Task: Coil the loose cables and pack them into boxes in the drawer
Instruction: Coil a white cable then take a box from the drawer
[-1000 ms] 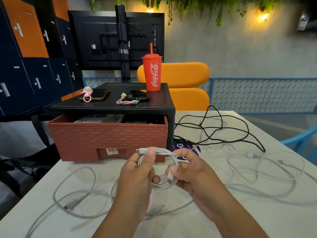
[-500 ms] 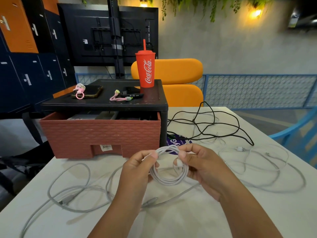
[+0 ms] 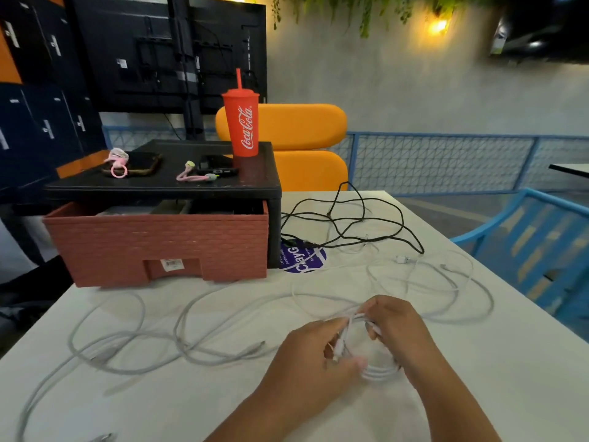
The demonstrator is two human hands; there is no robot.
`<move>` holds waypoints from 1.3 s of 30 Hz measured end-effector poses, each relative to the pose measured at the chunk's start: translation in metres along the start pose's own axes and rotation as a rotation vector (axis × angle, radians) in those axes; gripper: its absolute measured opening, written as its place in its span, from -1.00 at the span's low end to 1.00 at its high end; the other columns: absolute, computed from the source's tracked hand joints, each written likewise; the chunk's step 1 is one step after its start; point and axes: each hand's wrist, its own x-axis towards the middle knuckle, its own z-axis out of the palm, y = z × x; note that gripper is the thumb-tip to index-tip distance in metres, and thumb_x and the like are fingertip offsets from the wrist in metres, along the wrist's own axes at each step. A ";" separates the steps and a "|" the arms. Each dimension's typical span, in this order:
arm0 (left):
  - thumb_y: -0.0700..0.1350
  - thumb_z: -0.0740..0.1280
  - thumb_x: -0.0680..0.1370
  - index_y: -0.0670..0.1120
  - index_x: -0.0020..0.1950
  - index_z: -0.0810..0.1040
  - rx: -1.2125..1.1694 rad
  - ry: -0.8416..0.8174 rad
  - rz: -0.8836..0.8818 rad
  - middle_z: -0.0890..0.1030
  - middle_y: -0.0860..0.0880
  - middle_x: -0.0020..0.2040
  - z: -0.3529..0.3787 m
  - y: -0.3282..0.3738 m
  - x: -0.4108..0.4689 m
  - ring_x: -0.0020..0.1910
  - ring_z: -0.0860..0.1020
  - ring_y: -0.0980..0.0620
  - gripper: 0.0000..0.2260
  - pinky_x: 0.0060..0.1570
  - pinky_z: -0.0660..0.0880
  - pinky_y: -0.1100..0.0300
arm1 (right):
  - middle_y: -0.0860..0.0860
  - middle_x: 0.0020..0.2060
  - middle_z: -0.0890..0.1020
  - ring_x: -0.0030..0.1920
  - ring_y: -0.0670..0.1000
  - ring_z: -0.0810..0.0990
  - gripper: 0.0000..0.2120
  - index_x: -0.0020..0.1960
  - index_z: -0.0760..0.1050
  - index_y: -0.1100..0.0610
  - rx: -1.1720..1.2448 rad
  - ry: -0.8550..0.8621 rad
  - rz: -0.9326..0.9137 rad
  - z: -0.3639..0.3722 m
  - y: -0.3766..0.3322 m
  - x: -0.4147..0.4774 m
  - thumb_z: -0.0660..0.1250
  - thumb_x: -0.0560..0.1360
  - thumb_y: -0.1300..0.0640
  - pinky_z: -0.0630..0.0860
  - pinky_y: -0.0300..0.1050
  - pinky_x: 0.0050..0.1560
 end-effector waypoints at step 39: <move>0.15 0.27 0.51 0.03 0.45 0.27 0.388 -0.105 0.071 0.34 0.13 0.33 0.021 -0.020 -0.013 0.33 0.24 0.16 -0.45 0.28 0.18 0.34 | 0.01 -0.10 0.63 0.03 0.01 0.52 -0.83 -0.17 0.58 0.07 -0.075 0.146 -0.099 -0.010 0.042 -0.007 0.24 0.53 0.15 0.28 -0.19 0.02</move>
